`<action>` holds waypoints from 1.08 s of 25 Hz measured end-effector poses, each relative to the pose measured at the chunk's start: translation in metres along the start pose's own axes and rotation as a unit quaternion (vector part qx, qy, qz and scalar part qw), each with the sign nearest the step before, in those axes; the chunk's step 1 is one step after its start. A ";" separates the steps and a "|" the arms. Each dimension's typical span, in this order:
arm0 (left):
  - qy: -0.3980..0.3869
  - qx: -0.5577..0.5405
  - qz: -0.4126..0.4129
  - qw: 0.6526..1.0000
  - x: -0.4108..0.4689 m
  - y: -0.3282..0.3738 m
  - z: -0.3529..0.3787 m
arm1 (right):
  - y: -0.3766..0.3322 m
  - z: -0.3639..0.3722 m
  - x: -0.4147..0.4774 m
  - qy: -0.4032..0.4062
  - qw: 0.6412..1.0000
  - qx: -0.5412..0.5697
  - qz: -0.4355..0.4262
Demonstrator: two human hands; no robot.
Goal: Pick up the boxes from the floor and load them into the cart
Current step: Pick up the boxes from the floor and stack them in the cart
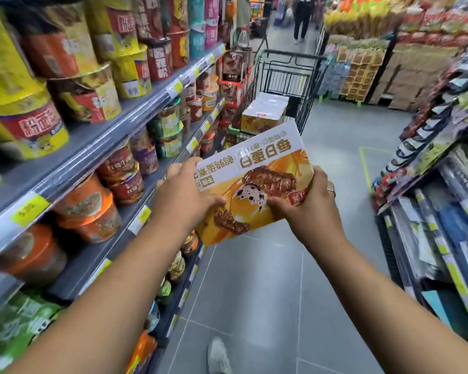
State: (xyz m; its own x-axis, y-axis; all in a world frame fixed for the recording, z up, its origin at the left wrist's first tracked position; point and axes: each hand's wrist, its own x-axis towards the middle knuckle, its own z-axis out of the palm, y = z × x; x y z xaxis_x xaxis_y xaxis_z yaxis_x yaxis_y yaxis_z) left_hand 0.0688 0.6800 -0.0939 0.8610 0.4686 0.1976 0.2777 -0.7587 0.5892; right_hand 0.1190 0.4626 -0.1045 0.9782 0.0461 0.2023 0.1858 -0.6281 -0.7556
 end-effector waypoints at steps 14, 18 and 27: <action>-0.063 -0.058 -0.005 0.996 0.362 0.033 0.153 | 0.042 0.112 0.343 0.042 0.995 0.011 0.087; -0.031 -0.089 -0.025 0.995 0.458 0.052 0.207 | 0.069 0.129 0.449 0.029 0.995 0.027 0.088; 0.005 -0.085 -0.020 0.996 0.669 0.113 0.299 | 0.110 0.158 0.682 -0.010 0.995 0.027 0.100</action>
State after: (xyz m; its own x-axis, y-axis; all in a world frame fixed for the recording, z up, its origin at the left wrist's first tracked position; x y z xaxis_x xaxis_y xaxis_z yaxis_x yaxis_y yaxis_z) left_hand 0.8031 0.7725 -0.1294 0.8459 0.5026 0.1786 0.2347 -0.6514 0.7215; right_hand 0.8214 0.5477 -0.1476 0.9977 -0.0599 0.0315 -0.0094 -0.5831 -0.8123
